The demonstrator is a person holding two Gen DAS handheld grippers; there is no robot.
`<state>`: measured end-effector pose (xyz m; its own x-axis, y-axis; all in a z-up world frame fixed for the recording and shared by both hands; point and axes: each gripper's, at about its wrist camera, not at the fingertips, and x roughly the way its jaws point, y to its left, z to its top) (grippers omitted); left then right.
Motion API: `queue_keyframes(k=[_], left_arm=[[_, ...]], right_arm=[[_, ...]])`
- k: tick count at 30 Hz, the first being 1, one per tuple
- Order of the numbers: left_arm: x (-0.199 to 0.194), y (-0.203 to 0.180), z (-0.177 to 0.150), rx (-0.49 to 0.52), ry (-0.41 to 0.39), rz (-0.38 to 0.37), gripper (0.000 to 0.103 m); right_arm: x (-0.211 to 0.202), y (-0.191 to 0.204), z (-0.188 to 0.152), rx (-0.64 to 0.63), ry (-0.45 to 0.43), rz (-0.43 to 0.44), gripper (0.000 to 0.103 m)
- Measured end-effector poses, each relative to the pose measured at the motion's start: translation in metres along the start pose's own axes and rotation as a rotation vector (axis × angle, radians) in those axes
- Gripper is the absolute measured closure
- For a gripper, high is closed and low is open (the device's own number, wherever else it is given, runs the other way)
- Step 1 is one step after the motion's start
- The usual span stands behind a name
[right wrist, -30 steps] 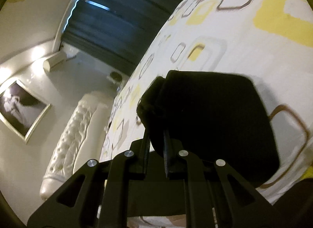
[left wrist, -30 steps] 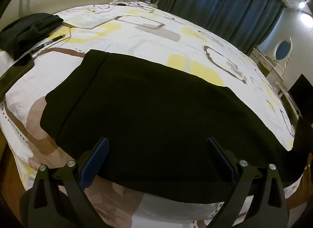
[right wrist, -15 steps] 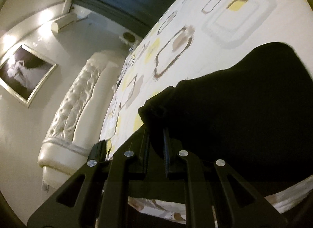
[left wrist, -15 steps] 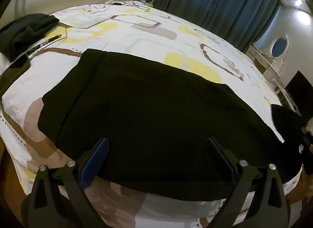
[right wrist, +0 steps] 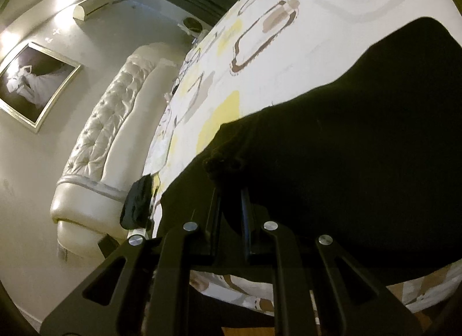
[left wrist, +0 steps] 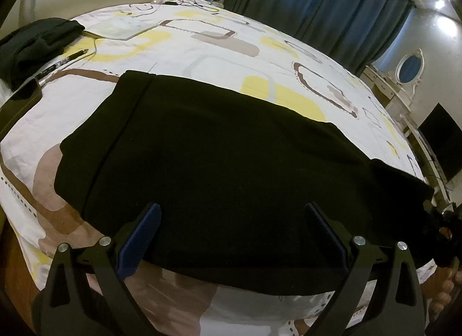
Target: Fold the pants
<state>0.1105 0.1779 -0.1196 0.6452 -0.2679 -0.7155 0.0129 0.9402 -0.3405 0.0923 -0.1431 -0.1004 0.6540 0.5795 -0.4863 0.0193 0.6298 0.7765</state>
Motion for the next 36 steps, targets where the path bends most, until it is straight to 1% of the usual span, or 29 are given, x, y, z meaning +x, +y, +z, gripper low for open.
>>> queue_keyframes(k=[6,13,28,36], left_arm=[[0.001,0.000,-0.001,0.014,0.003,0.005,0.004],[0.001,0.001,-0.001,0.018,0.009,0.000,0.004],[0.002,0.001,-0.001,0.029,0.016,-0.003,0.004],[0.003,0.001,0.000,0.037,0.025,-0.012,0.004]], right_arm=[[0.003,0.000,-0.007,-0.014,0.019,-0.020,0.091],[0.008,0.005,-0.014,-0.076,0.042,-0.071,0.090],[0.017,0.017,-0.029,-0.260,0.093,-0.202,0.090],[0.021,0.014,-0.035,-0.295,0.124,-0.228,0.090]])
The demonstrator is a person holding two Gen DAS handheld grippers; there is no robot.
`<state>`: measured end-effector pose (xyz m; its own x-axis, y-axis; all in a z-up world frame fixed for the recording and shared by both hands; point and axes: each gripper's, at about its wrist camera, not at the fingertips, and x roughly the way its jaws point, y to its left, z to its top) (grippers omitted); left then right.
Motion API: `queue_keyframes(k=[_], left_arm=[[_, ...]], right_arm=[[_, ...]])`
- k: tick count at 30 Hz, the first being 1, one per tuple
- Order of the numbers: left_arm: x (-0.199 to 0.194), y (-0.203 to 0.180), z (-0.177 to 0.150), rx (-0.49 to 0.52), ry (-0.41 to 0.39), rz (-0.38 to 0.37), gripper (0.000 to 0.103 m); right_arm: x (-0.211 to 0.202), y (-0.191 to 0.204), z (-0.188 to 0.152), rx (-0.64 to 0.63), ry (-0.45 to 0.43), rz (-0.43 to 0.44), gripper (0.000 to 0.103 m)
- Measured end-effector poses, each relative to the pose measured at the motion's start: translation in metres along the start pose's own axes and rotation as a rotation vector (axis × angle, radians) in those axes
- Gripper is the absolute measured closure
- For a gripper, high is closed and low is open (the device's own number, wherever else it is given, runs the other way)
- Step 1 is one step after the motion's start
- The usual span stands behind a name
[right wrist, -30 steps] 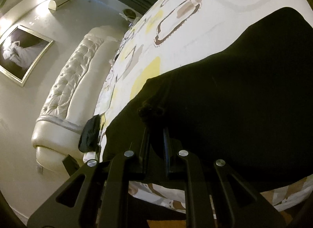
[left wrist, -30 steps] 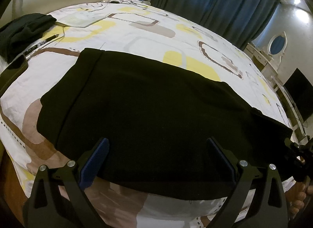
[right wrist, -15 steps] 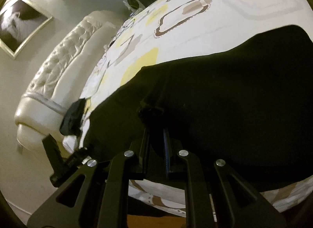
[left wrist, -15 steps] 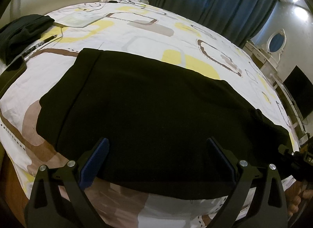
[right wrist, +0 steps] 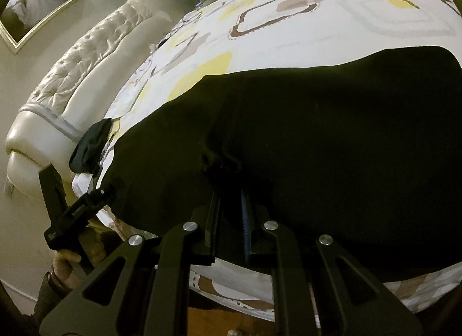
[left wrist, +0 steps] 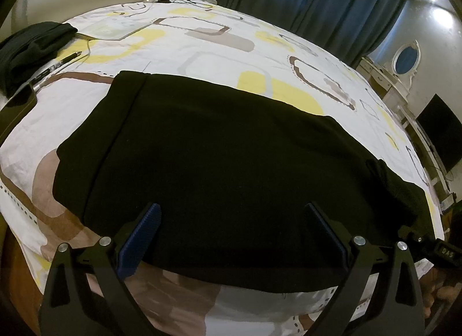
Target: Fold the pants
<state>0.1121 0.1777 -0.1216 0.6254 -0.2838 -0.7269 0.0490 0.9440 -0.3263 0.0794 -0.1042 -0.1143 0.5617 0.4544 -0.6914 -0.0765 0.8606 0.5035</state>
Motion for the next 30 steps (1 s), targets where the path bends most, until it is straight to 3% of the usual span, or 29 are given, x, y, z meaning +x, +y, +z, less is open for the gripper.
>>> queue_keyframes(k=[11,30], left_arm=[[0.000,0.001,0.001,0.012,0.009,-0.003,0.004],[0.002,0.002,0.000,0.043,0.022,-0.002,0.004]], right_arm=[[-0.001,0.017,-0.007,-0.129,0.015,-0.073,0.090],[-0.002,0.023,-0.014,-0.192,0.031,-0.102,0.090]])
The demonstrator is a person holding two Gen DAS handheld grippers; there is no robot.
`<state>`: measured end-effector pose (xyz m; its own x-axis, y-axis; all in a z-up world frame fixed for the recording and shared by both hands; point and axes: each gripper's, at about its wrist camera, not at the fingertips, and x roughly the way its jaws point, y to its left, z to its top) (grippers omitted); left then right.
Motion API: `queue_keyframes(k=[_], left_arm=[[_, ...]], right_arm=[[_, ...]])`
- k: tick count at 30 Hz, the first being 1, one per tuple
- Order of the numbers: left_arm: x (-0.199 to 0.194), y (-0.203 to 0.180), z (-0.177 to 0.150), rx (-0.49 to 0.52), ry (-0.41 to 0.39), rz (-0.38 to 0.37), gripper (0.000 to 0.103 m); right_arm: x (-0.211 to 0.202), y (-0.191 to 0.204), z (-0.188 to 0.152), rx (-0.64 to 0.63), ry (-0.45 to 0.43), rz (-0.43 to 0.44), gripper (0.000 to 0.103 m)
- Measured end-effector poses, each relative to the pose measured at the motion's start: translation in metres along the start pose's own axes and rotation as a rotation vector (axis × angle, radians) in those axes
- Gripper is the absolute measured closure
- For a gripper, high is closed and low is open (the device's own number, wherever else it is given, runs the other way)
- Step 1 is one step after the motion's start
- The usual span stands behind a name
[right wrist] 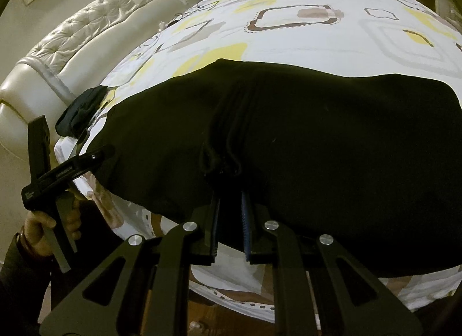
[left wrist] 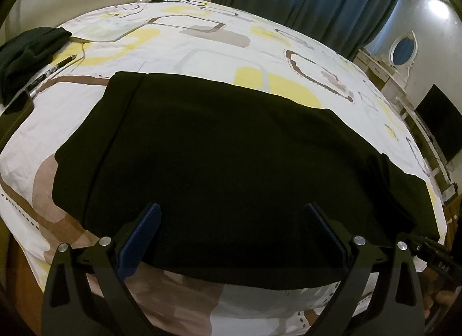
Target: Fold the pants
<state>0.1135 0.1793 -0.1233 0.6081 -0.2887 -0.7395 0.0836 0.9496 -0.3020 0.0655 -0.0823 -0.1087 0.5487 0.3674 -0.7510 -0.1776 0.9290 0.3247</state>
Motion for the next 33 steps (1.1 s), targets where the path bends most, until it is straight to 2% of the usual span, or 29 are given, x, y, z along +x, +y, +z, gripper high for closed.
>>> queue_keyframes(k=[6,15,20,23,25,29,31,33], left_arm=[[0.000,0.000,0.001,0.006,0.004,-0.006,0.004],[0.000,-0.001,0.001,0.026,0.017,-0.004,0.004],[0.001,-0.002,0.002,0.036,0.023,0.004,0.004],[0.001,-0.002,0.002,0.045,0.029,0.006,0.004],[0.000,-0.001,0.002,0.046,0.031,0.001,0.004],[-0.006,0.003,0.006,0.035,0.038,-0.011,0.004],[-0.014,0.010,0.012,0.021,0.032,-0.031,0.004],[-0.024,0.021,0.021,0.015,0.013,-0.035,0.004]], right_arm=[[-0.001,0.002,-0.001,0.003,0.002,0.011,0.086],[-0.003,0.008,-0.005,0.008,0.015,0.048,0.073],[-0.001,0.012,-0.010,0.033,0.050,0.096,0.067],[-0.005,0.013,-0.012,0.035,0.046,0.090,0.064],[-0.009,0.011,-0.012,0.056,0.039,0.113,0.058],[-0.015,0.013,-0.014,0.068,0.040,0.134,0.052],[-0.016,0.015,-0.016,0.066,0.042,0.137,0.045],[-0.016,0.015,-0.017,0.066,0.048,0.137,0.044]])
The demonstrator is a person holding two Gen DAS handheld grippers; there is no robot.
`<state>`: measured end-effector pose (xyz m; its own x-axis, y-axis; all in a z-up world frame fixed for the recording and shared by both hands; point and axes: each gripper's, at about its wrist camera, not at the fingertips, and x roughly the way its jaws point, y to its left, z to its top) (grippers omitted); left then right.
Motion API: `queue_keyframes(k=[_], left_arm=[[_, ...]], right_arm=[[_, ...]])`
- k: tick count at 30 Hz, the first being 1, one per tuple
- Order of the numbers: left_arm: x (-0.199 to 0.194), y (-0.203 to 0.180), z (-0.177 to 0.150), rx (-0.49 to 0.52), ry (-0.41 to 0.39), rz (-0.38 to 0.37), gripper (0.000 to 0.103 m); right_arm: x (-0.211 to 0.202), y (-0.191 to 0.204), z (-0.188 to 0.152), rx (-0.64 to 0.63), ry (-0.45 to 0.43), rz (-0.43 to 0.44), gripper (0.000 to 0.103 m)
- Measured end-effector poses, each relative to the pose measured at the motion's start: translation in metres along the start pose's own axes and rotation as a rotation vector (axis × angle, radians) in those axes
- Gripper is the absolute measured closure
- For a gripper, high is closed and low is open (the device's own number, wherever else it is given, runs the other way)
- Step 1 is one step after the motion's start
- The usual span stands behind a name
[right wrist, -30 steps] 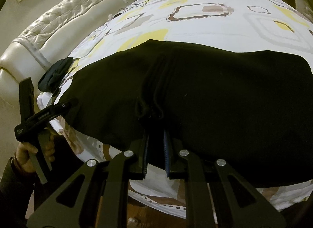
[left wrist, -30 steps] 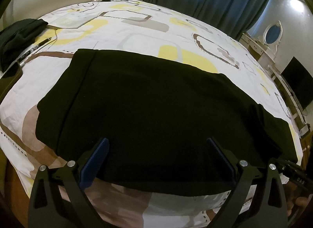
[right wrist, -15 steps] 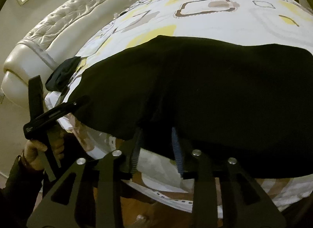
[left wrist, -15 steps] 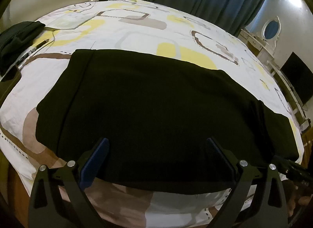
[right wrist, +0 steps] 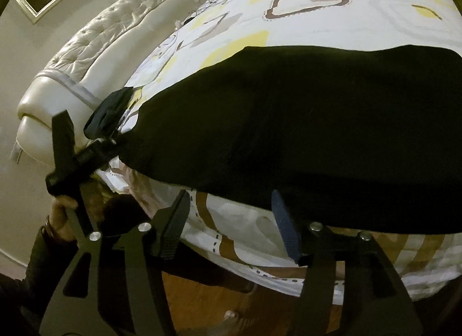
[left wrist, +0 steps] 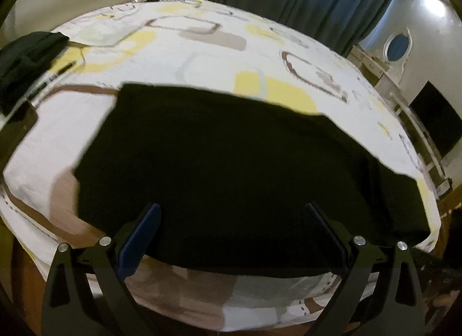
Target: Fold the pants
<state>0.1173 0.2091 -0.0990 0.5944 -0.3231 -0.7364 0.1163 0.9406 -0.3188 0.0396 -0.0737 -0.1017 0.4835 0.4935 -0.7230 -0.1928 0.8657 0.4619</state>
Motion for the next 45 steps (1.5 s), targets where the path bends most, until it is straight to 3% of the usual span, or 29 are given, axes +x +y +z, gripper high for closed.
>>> queue_keyframes(k=[6,14,17,22,27,32,38,41,45], left_arm=[[-0.017,0.059,0.030,-0.041,-0.053,0.077,0.004],[0.020,0.138,0.047,-0.174,0.075,-0.010,0.004],[0.027,0.143,0.051,-0.175,0.082,-0.026,0.004],[0.020,0.150,0.059,-0.153,0.041,0.014,0.004],[0.037,0.146,0.063,-0.049,0.124,0.003,0.004],[0.035,0.137,0.066,-0.031,0.140,-0.163,0.004],[0.050,0.134,0.063,0.002,0.165,-0.143,0.004],[0.050,0.133,0.067,-0.001,0.204,-0.192,0.004],[0.046,0.123,0.064,0.074,0.260,-0.280,0.005]], right_arm=[[0.004,-0.002,-0.002,0.019,0.009,0.009,0.041],[0.009,0.001,-0.003,0.013,0.024,-0.001,0.034],[0.010,0.000,-0.002,0.015,0.029,-0.006,0.034],[0.011,0.001,-0.002,0.021,0.033,-0.008,0.033],[0.011,0.001,-0.002,0.021,0.034,-0.010,0.030],[0.011,0.001,0.000,0.023,0.036,-0.010,0.028],[0.010,0.001,0.001,0.027,0.037,-0.007,0.028],[0.011,0.000,0.002,0.027,0.038,-0.008,0.028],[0.012,0.000,0.002,0.031,0.037,-0.007,0.027]])
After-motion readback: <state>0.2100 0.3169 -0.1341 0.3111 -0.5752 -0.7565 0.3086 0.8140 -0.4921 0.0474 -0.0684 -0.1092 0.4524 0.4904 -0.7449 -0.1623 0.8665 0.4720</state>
